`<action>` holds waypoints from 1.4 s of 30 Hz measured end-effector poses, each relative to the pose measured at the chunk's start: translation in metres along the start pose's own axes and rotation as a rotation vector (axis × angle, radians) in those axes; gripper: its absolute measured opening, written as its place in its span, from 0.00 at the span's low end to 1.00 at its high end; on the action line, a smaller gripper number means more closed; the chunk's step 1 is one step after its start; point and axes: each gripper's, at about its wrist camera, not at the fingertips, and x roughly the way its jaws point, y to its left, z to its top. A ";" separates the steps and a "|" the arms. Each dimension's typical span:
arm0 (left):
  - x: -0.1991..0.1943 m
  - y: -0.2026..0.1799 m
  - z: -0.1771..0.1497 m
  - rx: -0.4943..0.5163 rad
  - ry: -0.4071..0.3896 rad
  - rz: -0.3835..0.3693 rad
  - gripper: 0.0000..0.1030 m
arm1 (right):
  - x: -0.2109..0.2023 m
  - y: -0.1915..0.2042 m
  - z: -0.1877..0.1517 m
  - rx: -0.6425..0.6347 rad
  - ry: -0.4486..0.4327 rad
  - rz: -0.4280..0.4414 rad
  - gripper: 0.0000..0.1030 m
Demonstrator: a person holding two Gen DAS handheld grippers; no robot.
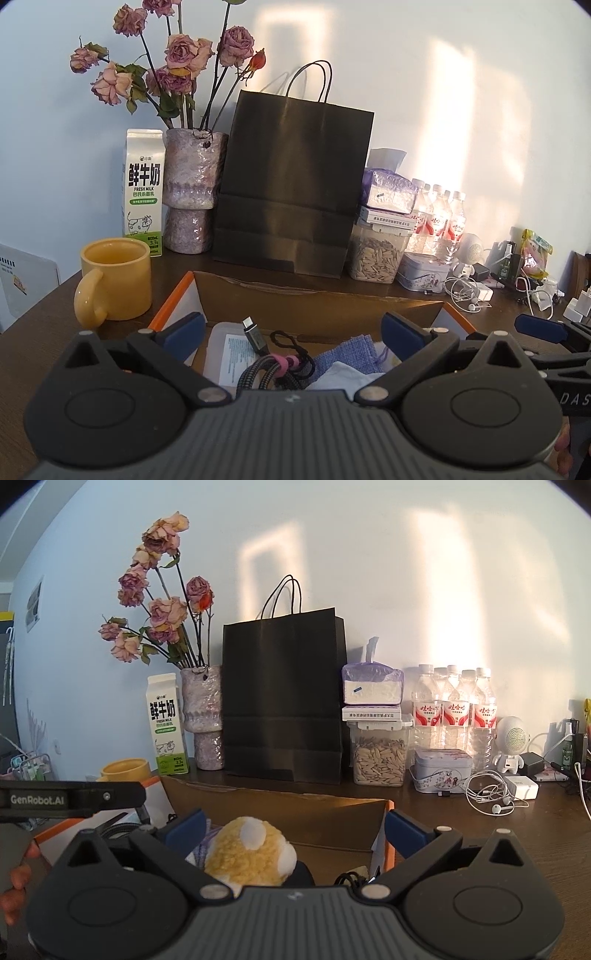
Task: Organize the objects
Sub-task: 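Open the right tool to drop the black cable into the box, then withdraw both tools from the box toward the items on the table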
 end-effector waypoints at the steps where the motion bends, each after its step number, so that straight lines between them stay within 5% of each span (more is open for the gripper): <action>1: -0.001 -0.001 0.000 0.002 -0.003 -0.001 1.00 | -0.001 0.001 0.000 -0.002 0.000 0.003 1.00; 24: -0.063 0.016 -0.014 0.004 0.026 0.033 1.00 | -0.044 0.037 -0.008 -0.041 0.005 0.067 1.00; 42: -0.119 0.070 -0.057 0.017 0.143 0.120 1.00 | -0.070 0.091 -0.048 -0.110 0.194 0.222 1.00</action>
